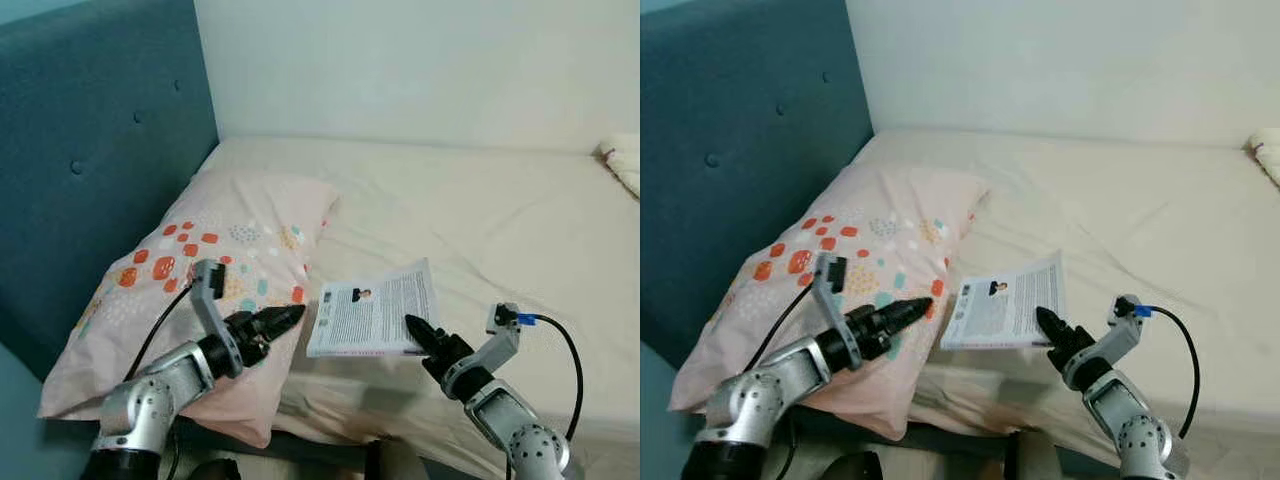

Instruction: Clean up the room

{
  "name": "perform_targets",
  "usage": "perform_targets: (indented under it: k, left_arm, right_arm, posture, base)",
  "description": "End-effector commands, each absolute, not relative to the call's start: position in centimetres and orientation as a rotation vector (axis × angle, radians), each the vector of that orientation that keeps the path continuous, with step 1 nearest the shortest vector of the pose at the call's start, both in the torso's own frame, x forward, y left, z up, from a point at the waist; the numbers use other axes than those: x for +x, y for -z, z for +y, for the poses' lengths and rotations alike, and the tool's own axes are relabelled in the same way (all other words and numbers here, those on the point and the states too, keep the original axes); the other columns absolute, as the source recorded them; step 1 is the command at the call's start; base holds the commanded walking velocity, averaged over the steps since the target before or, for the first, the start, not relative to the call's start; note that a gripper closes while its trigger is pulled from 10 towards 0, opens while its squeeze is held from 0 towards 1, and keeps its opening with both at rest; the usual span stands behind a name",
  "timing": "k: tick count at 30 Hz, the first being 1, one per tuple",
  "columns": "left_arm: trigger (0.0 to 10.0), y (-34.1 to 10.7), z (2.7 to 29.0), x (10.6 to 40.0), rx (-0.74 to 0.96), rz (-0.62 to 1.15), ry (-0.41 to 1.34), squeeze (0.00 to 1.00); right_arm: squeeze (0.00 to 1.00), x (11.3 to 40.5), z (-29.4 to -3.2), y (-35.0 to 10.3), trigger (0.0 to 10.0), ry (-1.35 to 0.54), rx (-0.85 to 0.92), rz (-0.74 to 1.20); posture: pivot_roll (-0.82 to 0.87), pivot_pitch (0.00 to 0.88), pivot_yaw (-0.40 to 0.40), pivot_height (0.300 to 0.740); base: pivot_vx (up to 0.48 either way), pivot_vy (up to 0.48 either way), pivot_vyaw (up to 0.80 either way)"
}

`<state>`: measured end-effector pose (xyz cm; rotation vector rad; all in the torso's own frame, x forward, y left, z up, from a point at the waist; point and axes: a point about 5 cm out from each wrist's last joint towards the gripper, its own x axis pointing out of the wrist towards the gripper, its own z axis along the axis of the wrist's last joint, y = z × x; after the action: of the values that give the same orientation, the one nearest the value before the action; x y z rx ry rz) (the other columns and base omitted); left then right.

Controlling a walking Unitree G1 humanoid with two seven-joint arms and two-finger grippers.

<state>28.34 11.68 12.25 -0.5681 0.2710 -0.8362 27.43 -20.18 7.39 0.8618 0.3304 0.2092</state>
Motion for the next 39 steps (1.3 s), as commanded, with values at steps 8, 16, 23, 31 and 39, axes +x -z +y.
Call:
perform_targets:
  k: [8,16,23,31,39]
  left_arm:
    - [10.0,-12.0,11.9,28.0,-0.470,0.266,0.839,0.00]
    - [10.0,-12.6,12.0,28.3,-0.482,0.216,0.809,0.00]
    - [10.0,-12.9,11.5,28.3,-0.475,0.181,0.808,0.00]
    - [10.0,-12.8,11.4,28.2,-0.460,0.182,0.815,0.00]
    - [10.0,-13.0,11.1,27.9,-0.454,0.175,0.854,0.00]
  right_arm:
    - [0.00,28.3,-20.7,-7.1,0.0,-0.199,0.836,0.353]
    - [0.00,29.2,-20.9,-7.0,0.0,-0.210,0.808,0.364]
    - [0.00,30.5,-20.0,-7.1,5.6,-0.250,0.792,0.371]
    - [0.00,31.1,-19.1,-6.6,10.0,-0.283,0.784,0.399]
    - [0.00,32.0,-18.6,-6.7,10.0,-0.298,0.774,0.380]
  posture:
    - [-0.02,0.075,-0.018,0.585]
    - [-0.01,0.087,-0.007,0.585]
    - [0.00,0.092,-0.004,0.585]
    - [0.01,0.095,-0.004,0.585]
    - [0.01,0.095,-0.003,0.585]
  base:
    - [0.000,0.000,0.00]
    - [0.000,0.000,0.00]
    - [0.000,0.000,0.00]
    - [0.000,0.000,0.00]
    - [0.000,0.000,0.00]
